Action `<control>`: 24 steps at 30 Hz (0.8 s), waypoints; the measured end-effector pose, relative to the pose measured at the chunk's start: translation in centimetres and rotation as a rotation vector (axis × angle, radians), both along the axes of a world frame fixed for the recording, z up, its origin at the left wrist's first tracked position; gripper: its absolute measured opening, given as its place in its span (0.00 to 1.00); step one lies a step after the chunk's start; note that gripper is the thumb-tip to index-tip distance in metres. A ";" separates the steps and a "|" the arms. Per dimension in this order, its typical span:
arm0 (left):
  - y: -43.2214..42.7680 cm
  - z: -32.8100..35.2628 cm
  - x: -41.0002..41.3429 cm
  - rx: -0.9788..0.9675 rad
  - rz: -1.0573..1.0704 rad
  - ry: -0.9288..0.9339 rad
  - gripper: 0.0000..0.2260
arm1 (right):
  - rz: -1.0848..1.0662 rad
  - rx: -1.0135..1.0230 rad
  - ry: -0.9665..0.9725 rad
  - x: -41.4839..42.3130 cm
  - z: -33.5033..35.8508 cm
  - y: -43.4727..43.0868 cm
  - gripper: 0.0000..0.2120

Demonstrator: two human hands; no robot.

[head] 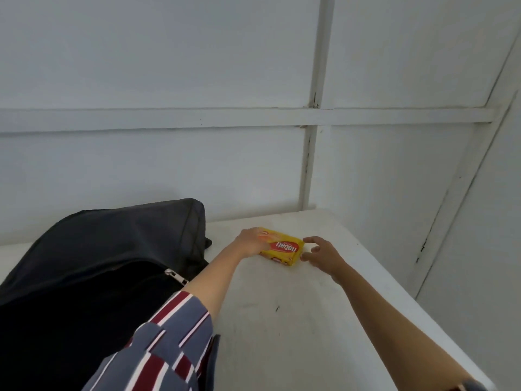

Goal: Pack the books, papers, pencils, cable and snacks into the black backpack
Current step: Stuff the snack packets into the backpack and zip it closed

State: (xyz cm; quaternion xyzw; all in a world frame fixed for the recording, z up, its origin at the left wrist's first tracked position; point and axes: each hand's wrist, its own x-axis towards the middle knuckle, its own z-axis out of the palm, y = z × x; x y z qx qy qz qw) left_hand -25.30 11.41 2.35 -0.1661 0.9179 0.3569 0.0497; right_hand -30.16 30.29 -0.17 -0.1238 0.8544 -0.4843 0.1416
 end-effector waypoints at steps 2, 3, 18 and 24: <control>0.1 -0.5 -0.7 -0.030 0.048 -0.030 0.34 | 0.000 -0.017 -0.004 -0.5 -0.6 0.0 0.23; 0.1 -0.8 -1.1 -0.056 0.066 -0.035 0.32 | 0.000 -0.029 -0.004 -0.8 -0.8 -0.1 0.23; -1.0 -1.6 -3.6 -0.012 0.091 -0.076 0.33 | 0.047 -0.145 -0.058 -2.6 -1.9 -2.9 0.29; -1.5 -0.9 -2.6 0.065 0.098 0.032 0.35 | 0.012 -0.250 -0.075 -2.3 -1.5 -3.1 0.30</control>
